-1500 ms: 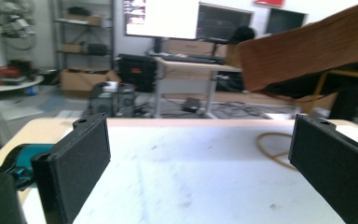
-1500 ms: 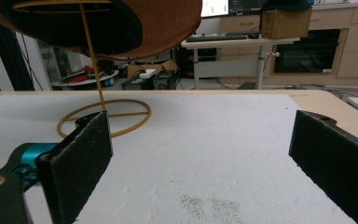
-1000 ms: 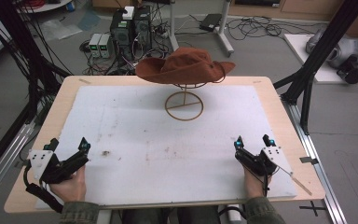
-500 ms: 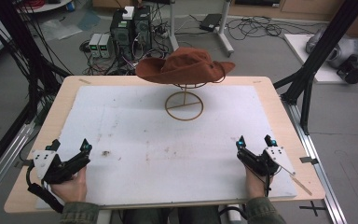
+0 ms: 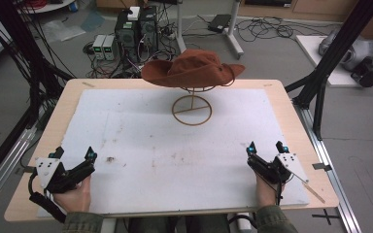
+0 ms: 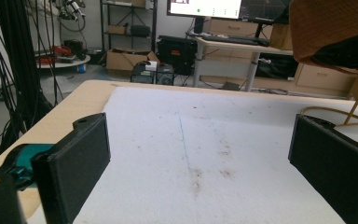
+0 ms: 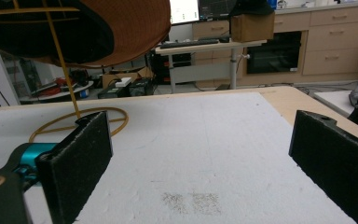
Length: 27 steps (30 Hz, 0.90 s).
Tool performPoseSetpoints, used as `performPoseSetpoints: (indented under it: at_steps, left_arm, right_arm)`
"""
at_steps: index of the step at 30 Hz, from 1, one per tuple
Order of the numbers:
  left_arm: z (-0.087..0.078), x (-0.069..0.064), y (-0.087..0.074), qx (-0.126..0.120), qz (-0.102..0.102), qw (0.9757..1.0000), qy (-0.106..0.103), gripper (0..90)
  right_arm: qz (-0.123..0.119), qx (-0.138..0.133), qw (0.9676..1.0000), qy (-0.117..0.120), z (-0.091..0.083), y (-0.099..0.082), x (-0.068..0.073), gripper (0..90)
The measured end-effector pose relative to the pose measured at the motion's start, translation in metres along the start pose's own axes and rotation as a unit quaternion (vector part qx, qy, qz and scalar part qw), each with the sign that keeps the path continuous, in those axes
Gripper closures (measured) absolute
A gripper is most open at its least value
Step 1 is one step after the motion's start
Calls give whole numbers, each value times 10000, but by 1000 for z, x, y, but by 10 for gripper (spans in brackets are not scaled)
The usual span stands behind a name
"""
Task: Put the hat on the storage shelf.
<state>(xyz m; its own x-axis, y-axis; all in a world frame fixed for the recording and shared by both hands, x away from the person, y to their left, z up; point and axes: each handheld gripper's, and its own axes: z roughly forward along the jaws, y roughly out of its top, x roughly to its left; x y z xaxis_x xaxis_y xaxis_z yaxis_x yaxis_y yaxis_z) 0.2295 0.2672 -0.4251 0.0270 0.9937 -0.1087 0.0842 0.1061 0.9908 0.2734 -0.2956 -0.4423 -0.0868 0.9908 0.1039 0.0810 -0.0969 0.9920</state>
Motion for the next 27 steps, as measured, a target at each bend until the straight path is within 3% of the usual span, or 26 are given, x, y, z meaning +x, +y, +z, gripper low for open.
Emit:
performPoseSetpoints:
  at_steps: [27]
  left_arm:
    - [4, 2, -1, 65, -93, 9999, -61, 58]
  right_arm:
    - [48, 68, 10000, 38, 0, 0, -1, 52]
